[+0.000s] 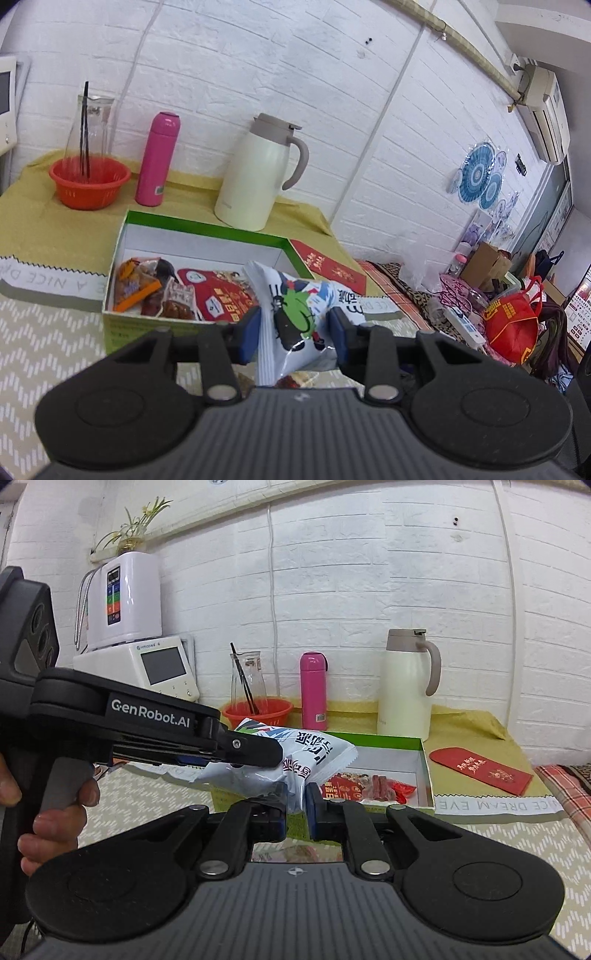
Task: Organize snacks
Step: 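Carry the white bag into the green box and open both tools, then grasp the orange-yellow bag with the left tool while the right tool grasps the pink-labelled cracker pack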
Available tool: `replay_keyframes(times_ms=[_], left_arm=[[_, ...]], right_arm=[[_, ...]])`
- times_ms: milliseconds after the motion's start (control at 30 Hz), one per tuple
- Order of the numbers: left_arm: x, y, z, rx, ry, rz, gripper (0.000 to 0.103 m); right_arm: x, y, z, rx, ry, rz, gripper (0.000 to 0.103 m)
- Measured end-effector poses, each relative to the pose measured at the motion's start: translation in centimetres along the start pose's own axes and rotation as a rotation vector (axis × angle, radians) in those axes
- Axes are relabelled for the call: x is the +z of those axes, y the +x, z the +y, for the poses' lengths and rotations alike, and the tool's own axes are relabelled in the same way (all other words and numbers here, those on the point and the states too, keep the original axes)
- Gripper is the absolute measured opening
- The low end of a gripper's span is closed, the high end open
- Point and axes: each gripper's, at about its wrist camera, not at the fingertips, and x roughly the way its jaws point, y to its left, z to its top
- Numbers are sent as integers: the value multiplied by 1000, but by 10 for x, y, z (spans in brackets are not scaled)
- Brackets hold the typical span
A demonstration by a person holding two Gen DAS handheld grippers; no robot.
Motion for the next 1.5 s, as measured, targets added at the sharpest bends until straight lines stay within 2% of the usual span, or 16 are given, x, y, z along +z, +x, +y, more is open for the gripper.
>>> replay_keyframes(times_ms=[233,667,733,800,833,900,933,967,1000,1033,1200,1500], left_arm=[[23,55,28,21,-14,36,34],[29,131,67,54,-20,111,34],[29,139,70,60,-17,124,32],[29,144,72,79,-1,123,41],[30,145,72,88,11,116,52],[30,144,72,87,14,96,69],[30,143,72,92,9,84,84],[29,140,72,101,7,64,86],[30,137,69,122,19,42,88],[30,135,67,140,37,29,89],[30,127,57,223,71,21,89],[25,82,34,248,97,-24,89]], right_arm=[[7,54,-21,-13,14,36,20],[-5,125,-50,-12,46,119,20],[-7,133,-52,-22,37,129,20],[-8,140,-54,-35,31,140,20],[-9,143,-55,-42,28,143,20],[-10,146,-57,-38,18,135,34],[-11,146,-57,-32,14,128,50],[-11,147,-57,-31,7,127,62],[-12,146,-57,-32,-2,120,86],[-12,145,-55,-36,-11,110,103],[-12,140,-51,-41,-22,105,103],[-1,98,-41,-47,-22,65,103]])
